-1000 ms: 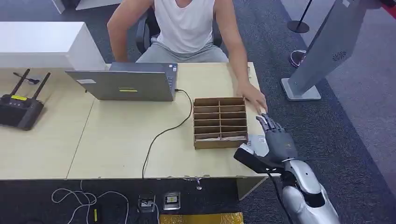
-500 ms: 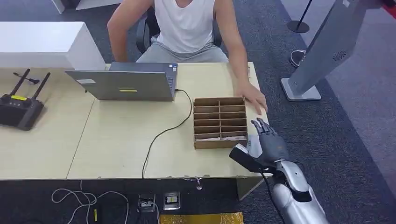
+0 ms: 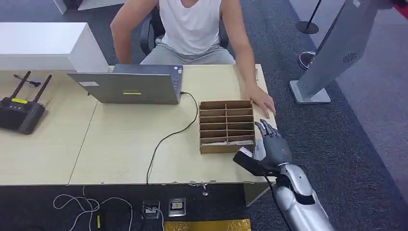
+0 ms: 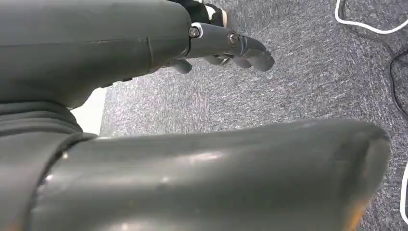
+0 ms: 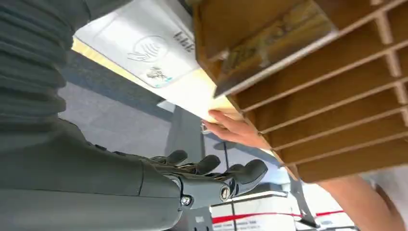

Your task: Pass the card to the sensor for recognition and then transmit it.

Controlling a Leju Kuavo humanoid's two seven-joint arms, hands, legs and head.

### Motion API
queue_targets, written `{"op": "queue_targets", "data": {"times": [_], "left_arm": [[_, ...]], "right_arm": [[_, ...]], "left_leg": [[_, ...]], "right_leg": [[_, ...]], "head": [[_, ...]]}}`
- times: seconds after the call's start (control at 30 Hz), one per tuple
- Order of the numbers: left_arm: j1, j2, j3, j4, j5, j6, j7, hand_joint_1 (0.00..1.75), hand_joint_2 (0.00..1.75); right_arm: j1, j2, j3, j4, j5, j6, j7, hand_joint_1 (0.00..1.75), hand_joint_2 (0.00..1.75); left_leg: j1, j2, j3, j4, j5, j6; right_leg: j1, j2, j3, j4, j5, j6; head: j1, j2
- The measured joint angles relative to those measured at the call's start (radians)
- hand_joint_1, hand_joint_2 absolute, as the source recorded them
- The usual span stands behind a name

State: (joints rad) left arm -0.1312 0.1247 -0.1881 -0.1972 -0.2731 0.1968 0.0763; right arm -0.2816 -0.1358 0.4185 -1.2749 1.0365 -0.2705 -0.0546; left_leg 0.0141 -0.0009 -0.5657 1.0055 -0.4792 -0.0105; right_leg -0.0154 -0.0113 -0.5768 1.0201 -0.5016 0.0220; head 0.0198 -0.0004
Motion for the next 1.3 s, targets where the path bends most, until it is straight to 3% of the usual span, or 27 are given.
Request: {"op": "queue_targets", "data": {"times": [0.47,1.3], "left_arm": [[0.000,0.000,0.000,0.000,0.002,0.007,-0.004,0.00,0.00],[0.000,0.000,0.000,0.000,0.007,0.008,-0.007,0.00,0.00]], "right_arm": [[-0.001,0.046,0.005,-0.099,-0.060,-0.030,-0.093,0.00,1.75],[-0.015,0.051,0.035,-0.051,-0.035,0.017,-0.074,0.00,1.75]], "left_leg": [[0.000,0.000,0.000,0.000,0.000,0.000],[0.000,0.000,0.000,0.000,0.000,0.000]], "right_leg": [[0.000,0.000,0.000,0.000,0.000,0.000],[0.000,0.000,0.000,0.000,0.000,0.000]], "head": [[0.000,0.000],[0.000,0.000]]}}
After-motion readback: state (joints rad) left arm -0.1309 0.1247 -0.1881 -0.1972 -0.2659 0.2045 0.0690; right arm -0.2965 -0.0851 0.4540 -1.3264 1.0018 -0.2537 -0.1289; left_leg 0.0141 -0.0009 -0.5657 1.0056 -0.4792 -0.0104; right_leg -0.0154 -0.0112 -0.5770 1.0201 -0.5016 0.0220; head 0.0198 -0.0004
